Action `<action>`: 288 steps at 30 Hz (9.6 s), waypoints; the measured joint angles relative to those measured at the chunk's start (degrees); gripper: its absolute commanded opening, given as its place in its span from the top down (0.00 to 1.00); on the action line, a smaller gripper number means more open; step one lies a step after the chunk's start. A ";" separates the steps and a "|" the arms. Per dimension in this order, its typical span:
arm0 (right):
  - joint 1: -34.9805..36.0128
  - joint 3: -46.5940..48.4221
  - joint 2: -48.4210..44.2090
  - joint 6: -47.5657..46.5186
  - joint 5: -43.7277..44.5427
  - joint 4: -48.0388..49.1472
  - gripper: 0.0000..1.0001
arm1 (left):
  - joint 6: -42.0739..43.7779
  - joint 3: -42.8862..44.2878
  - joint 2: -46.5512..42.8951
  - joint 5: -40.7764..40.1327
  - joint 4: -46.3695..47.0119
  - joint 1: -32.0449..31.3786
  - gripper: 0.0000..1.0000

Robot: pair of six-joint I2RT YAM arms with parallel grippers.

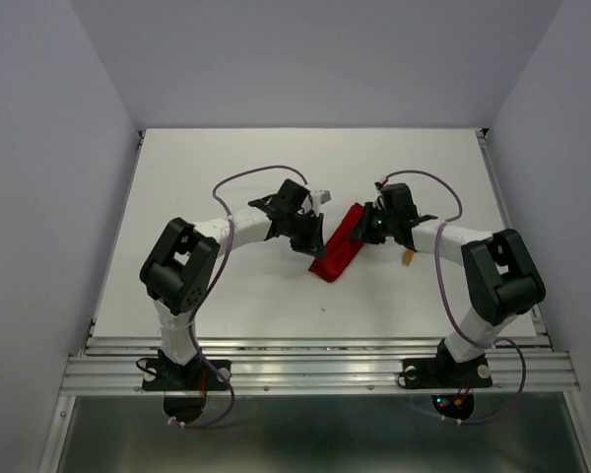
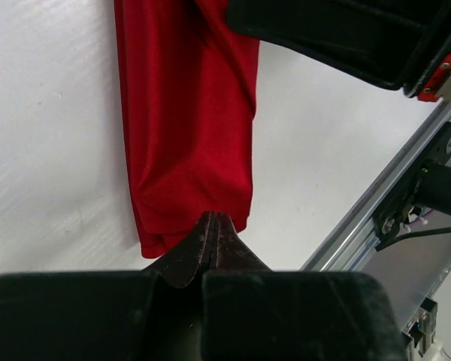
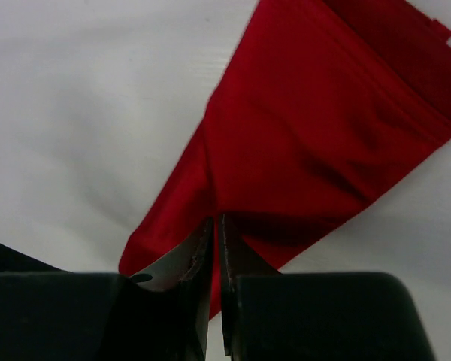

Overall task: Fold the napkin into a case and place the utensils inside
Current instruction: Turn over the smaller rectangle-folded napkin at the center of the board, then pick up the fork from the corner of the board, then pass from the right arm to the left, then place the fork at the center of the board, then pick up the fork from the center of the board, then insert the fork into the folded napkin.

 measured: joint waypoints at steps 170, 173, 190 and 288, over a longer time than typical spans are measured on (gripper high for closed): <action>-10.84 -4.00 -23.56 -11.76 4.44 -13.20 0.14 | 4.63 25.53 15.72 -41.88 -31.43 8.57 0.29; -10.84 -4.79 -23.56 -11.67 4.83 -13.55 0.14 | 4.42 25.57 15.30 -41.88 -30.82 8.52 0.29; -10.84 -4.87 -22.88 -11.28 4.96 -13.94 0.14 | 1.01 7.87 3.04 -34.53 -20.11 9.84 0.53; -10.84 -4.31 -15.21 -5.51 8.31 -10.25 0.52 | 7.28 37.81 21.03 -33.16 -35.56 -8.70 1.00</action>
